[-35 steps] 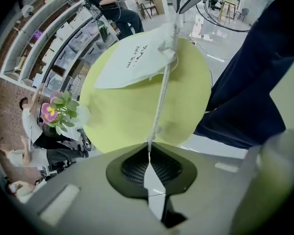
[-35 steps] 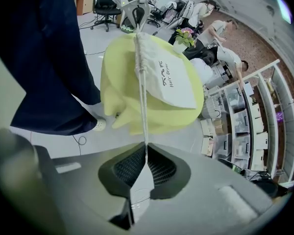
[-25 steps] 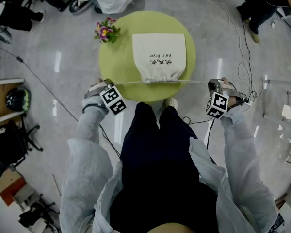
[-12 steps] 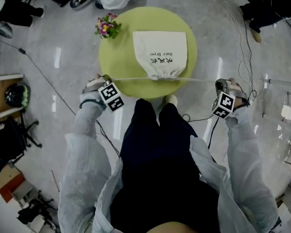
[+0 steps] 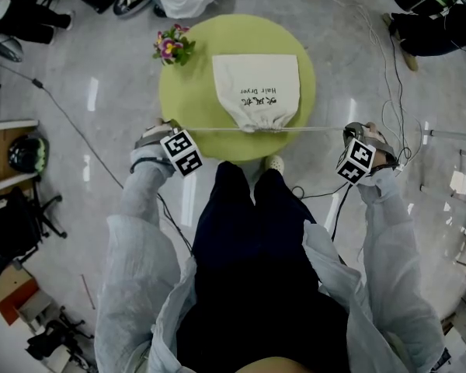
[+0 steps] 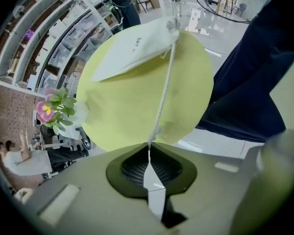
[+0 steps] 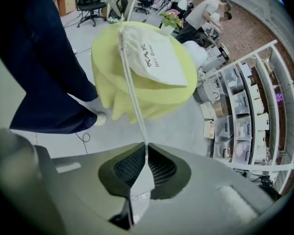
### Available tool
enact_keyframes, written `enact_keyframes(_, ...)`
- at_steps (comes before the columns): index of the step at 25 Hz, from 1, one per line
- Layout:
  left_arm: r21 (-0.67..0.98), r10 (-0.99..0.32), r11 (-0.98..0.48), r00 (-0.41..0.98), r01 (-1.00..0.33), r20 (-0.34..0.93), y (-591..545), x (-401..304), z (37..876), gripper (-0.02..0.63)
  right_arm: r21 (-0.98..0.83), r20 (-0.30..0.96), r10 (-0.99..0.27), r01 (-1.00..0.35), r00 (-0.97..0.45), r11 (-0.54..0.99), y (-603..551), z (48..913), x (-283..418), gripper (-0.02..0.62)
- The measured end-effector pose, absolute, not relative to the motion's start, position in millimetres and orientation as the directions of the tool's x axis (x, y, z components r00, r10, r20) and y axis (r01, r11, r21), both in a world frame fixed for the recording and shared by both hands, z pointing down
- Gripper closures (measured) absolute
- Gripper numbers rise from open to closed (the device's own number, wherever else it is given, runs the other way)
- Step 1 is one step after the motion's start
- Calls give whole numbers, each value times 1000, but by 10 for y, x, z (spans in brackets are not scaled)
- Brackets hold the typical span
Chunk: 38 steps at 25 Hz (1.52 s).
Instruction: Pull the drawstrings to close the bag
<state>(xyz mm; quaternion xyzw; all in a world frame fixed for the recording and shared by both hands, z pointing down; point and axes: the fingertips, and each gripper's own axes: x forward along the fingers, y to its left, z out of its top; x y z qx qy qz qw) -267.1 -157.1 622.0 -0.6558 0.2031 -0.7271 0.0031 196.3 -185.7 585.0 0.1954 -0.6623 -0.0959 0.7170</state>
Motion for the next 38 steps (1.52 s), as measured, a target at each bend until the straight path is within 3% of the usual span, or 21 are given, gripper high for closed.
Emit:
enact_keyframes(7, -235, -303, -894, 128, -381, 944, -1772, -2210, 5765, 574, 411, 894, -434, -190, -106, 892, -2067, 5535, 1376, 574)
enact_keyframes(14, -68, -313, -862, 423, -502, 851, -2118, -1542, 5250, 572, 205, 813, -380, -395, -442, 896, -2244, 5158, 518, 572)
enact_keyframes(19, 16, -328, -829, 509, -560, 796, -2350, -1261, 5152, 572, 66, 740, -384, -509, -552, 858, -2411, 5086, 175, 572)
enact_keyframes(31, 205, -354, -646, 527, -735, 773, -2525, -1132, 5528, 553, -189, 720, -384, -695, -579, 694, -2383, 5557, 14, 564)
enact_keyframes(38, 208, -346, -664, 541, -719, 767, -2367, -1087, 5546, 275, -318, 718, -276, -654, -639, 686, -2182, 5661, -51, 272)
